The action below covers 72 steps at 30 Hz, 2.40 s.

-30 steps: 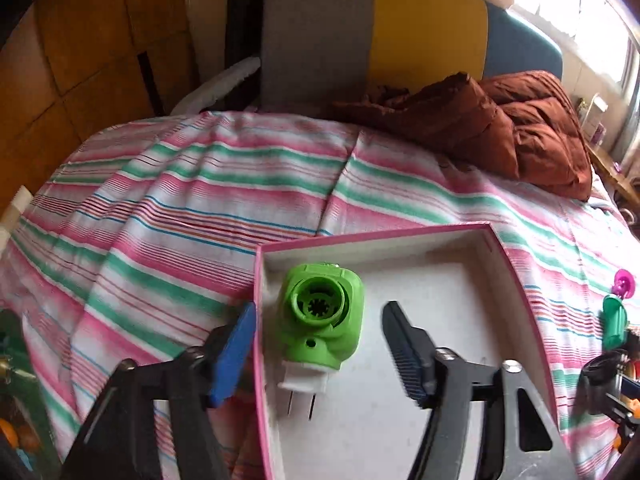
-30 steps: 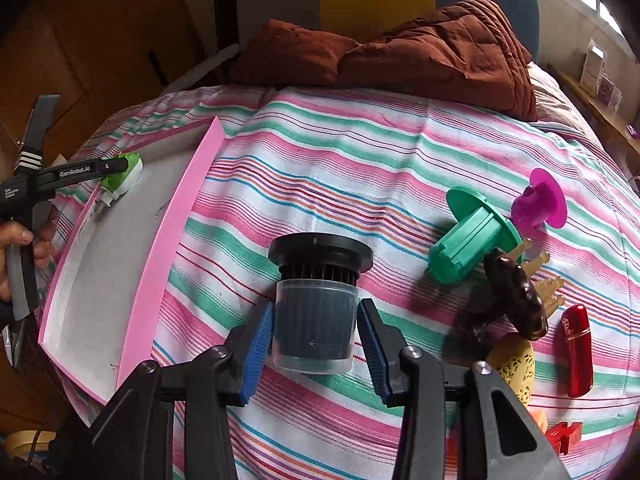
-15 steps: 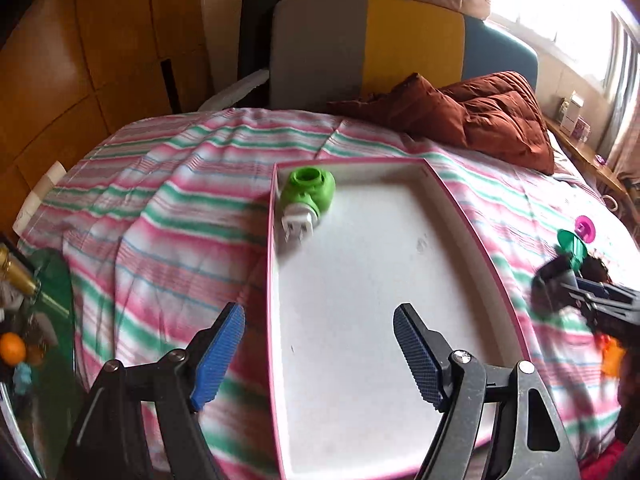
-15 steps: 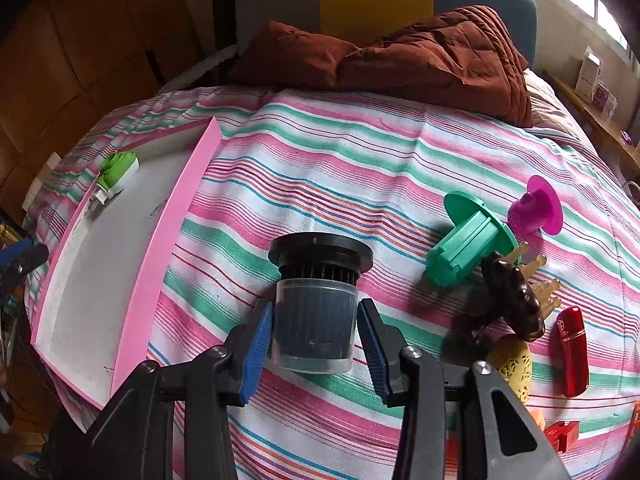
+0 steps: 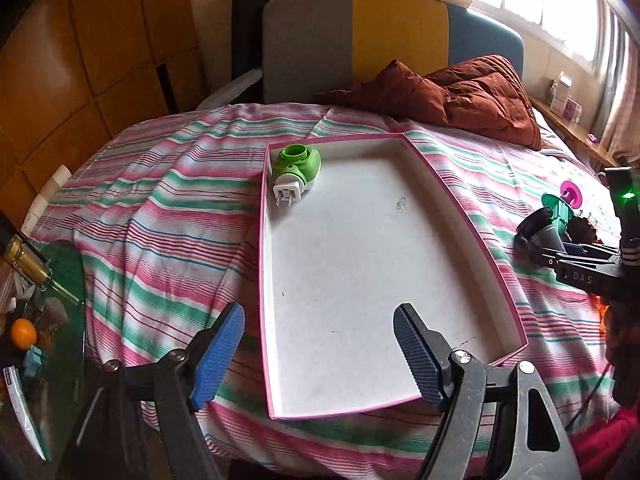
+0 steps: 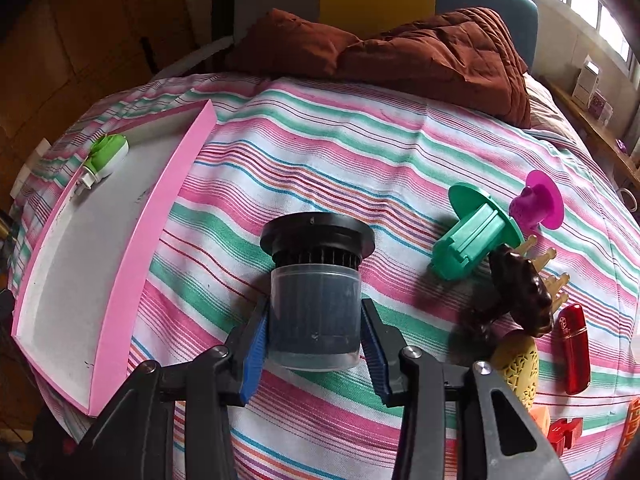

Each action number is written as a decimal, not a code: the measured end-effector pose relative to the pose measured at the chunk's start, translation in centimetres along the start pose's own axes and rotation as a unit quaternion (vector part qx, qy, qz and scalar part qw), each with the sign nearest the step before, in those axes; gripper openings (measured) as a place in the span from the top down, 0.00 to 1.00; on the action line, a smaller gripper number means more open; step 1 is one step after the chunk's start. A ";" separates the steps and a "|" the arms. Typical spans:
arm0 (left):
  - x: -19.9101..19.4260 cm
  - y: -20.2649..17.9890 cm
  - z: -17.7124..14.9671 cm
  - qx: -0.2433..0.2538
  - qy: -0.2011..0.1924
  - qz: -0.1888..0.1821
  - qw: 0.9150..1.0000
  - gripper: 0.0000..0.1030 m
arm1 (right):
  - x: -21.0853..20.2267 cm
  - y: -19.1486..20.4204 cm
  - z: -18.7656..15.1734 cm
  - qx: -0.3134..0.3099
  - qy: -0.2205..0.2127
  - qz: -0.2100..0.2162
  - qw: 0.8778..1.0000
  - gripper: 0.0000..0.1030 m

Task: Organize rigid objects
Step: 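Lower the clear cup into the tray beside the green device, open right gripper, then move both grippers back over the remaining toys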

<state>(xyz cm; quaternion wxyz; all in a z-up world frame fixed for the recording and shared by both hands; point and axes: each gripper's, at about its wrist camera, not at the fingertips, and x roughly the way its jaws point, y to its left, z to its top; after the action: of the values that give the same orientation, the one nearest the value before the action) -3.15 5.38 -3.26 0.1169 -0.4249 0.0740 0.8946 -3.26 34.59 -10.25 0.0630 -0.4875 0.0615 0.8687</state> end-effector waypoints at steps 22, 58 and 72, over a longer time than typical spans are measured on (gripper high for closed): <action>-0.8 4.8 -1.5 -0.048 -0.007 0.002 0.999 0.25 | -2.7 3.2 -0.1 0.026 -0.006 0.025 0.999 0.59; -0.8 11.7 -3.2 -0.131 -0.012 0.022 0.991 0.25 | 0.4 20.7 6.2 -0.019 0.011 0.156 0.987 0.44; -2.3 8.1 -1.5 -0.081 -0.030 0.009 0.996 0.25 | -7.5 9.2 3.3 -0.015 -0.073 0.058 0.996 0.44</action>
<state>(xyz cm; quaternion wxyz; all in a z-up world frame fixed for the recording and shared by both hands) -2.78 -3.15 -2.14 0.0765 -0.4054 0.0018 0.9109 -3.68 25.73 -1.74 0.0092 -0.4194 0.0720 0.9049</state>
